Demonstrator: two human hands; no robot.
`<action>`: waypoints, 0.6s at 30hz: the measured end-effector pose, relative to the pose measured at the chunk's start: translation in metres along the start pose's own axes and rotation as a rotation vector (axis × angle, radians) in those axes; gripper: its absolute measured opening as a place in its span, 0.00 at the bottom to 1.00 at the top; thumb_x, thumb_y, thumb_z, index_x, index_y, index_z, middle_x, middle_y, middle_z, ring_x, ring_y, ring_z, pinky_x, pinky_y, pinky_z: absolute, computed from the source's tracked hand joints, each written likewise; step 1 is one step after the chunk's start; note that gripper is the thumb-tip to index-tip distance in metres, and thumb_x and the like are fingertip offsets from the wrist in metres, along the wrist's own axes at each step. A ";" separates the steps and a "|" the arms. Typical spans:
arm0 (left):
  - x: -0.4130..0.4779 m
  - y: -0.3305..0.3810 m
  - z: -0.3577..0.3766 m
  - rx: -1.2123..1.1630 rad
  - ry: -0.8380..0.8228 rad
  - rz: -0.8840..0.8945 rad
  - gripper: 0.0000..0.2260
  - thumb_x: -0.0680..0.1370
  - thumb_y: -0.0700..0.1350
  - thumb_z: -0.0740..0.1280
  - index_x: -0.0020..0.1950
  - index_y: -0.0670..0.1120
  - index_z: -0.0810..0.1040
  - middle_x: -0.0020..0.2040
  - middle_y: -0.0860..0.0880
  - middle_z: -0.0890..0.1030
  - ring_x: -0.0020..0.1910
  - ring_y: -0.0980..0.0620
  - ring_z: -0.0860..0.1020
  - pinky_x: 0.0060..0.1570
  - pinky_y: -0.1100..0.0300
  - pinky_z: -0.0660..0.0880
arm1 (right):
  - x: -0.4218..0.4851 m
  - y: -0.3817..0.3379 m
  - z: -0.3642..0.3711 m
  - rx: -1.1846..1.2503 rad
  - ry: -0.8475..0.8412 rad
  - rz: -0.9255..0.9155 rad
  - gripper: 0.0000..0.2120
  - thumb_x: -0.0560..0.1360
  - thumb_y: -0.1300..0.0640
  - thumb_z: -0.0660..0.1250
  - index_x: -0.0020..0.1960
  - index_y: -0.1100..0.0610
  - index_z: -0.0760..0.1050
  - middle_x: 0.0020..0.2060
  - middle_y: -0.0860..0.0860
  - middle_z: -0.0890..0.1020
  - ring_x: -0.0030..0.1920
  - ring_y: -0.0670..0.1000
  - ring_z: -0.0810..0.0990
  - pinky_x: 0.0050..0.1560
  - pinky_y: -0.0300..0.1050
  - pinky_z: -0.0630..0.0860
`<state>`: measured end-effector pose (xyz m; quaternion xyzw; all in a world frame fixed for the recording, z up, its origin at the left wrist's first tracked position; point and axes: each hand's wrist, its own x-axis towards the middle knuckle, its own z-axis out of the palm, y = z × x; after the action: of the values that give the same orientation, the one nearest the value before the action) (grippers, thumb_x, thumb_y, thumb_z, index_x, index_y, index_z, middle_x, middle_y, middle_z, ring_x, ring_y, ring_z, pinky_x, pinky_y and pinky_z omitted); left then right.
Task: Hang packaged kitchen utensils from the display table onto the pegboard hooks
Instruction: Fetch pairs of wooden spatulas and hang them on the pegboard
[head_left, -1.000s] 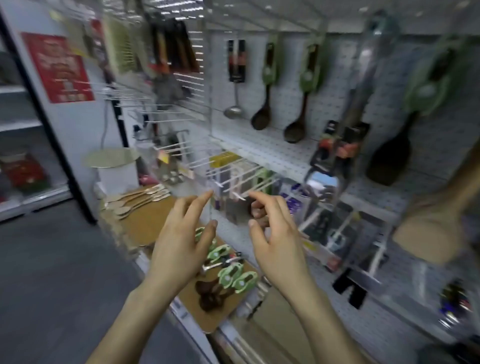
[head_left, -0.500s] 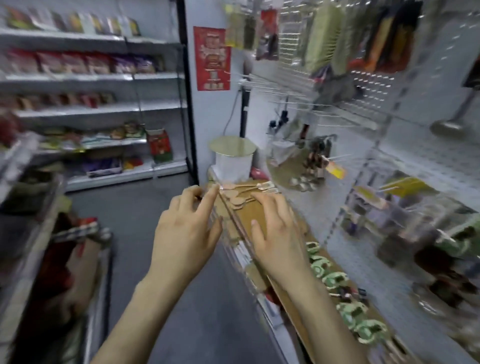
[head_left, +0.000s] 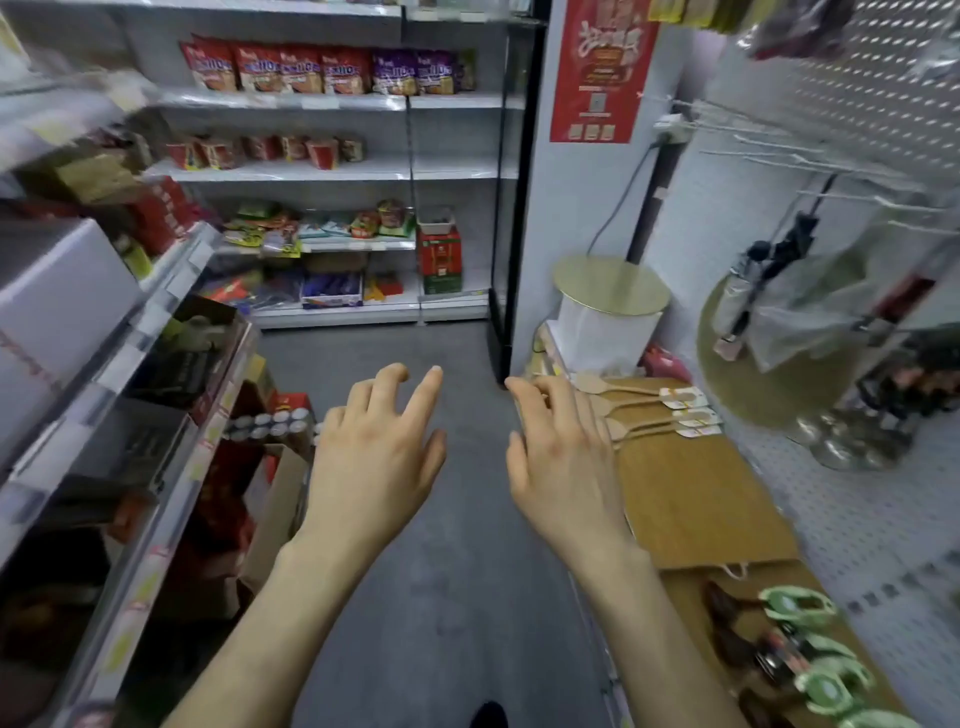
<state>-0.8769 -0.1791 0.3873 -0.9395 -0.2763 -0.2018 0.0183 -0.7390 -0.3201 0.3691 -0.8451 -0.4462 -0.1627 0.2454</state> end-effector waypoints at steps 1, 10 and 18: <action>0.019 -0.010 0.008 0.021 -0.011 -0.013 0.28 0.81 0.52 0.72 0.79 0.46 0.73 0.70 0.39 0.75 0.62 0.35 0.78 0.48 0.42 0.79 | 0.020 0.003 0.015 0.017 -0.004 -0.004 0.27 0.77 0.59 0.70 0.75 0.53 0.73 0.64 0.54 0.76 0.61 0.60 0.76 0.58 0.58 0.76; 0.182 -0.081 0.076 0.164 -0.067 -0.007 0.28 0.80 0.54 0.70 0.79 0.47 0.72 0.71 0.39 0.76 0.64 0.36 0.76 0.50 0.42 0.76 | 0.181 0.038 0.119 -0.042 -0.113 -0.001 0.28 0.76 0.58 0.71 0.75 0.54 0.73 0.62 0.54 0.76 0.60 0.60 0.77 0.56 0.58 0.77; 0.326 -0.110 0.193 0.099 -0.198 0.189 0.27 0.79 0.53 0.72 0.77 0.47 0.74 0.74 0.39 0.75 0.70 0.36 0.74 0.57 0.41 0.75 | 0.274 0.092 0.217 -0.182 -0.203 0.248 0.31 0.74 0.55 0.70 0.77 0.50 0.70 0.73 0.53 0.72 0.73 0.59 0.71 0.63 0.60 0.73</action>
<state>-0.6141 0.1085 0.3286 -0.9745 -0.1968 -0.0918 0.0564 -0.5000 -0.0585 0.3005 -0.9244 -0.3446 -0.0847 0.1398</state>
